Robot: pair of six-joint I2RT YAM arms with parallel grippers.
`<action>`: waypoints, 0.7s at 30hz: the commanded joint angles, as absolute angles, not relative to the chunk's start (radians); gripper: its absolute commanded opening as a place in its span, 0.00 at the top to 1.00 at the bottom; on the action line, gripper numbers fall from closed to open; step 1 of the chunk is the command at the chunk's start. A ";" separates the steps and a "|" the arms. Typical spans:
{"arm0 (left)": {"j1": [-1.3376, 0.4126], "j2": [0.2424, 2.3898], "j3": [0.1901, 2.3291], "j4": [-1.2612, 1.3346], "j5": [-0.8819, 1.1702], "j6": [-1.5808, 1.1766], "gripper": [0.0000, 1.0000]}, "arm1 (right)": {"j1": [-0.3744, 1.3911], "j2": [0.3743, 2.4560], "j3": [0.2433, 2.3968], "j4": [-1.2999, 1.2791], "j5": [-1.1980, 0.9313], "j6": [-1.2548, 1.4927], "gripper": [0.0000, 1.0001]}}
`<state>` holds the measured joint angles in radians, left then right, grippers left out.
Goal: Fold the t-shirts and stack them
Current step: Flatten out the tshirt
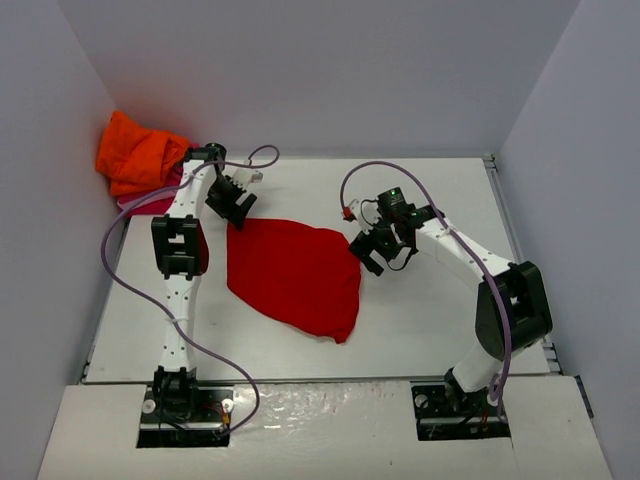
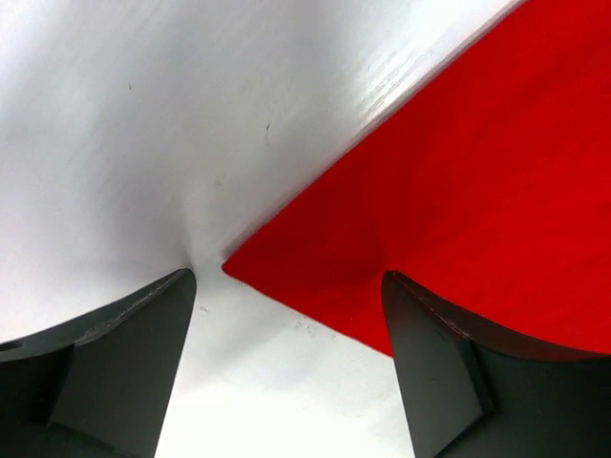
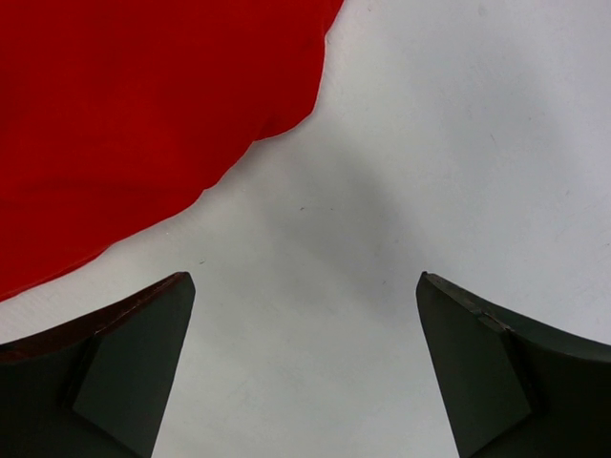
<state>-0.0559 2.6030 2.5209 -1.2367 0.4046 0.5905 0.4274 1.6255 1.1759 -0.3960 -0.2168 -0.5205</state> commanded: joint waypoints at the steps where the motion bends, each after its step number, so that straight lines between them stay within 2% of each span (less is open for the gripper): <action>1: -0.055 2.643 2.576 -1.361 0.482 0.669 0.39 | 0.437 1.626 1.196 -0.371 -0.209 -0.509 0.00; 6: -0.066 2.696 2.581 -1.457 0.509 0.722 0.71 | 0.437 1.642 1.201 -0.371 -0.215 -0.503 0.00; 8: -0.070 2.710 2.577 -1.489 0.524 0.744 0.75 | 0.437 1.646 1.203 -0.371 -0.214 -0.503 0.00; 9: -0.073 2.707 2.565 -1.503 0.527 0.759 0.84 | 0.437 1.647 1.204 -0.371 -0.213 -0.502 0.00; 12: -0.078 2.666 2.475 -1.486 0.535 0.785 1.00 | 0.437 1.652 1.204 -0.371 -0.215 -0.502 0.00; 16: -0.080 2.546 2.343 -1.346 0.513 0.741 1.00 | 0.437 1.650 1.204 -0.370 -0.214 -0.500 0.00; 21: -0.101 2.198 2.263 -1.085 0.450 0.606 1.00 | 0.437 1.646 1.197 -0.356 -0.165 -0.492 0.00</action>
<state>-0.0714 2.4839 2.2852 -1.2339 0.5017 0.6969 0.4274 1.6592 1.1763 -0.3841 -0.2127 -0.5126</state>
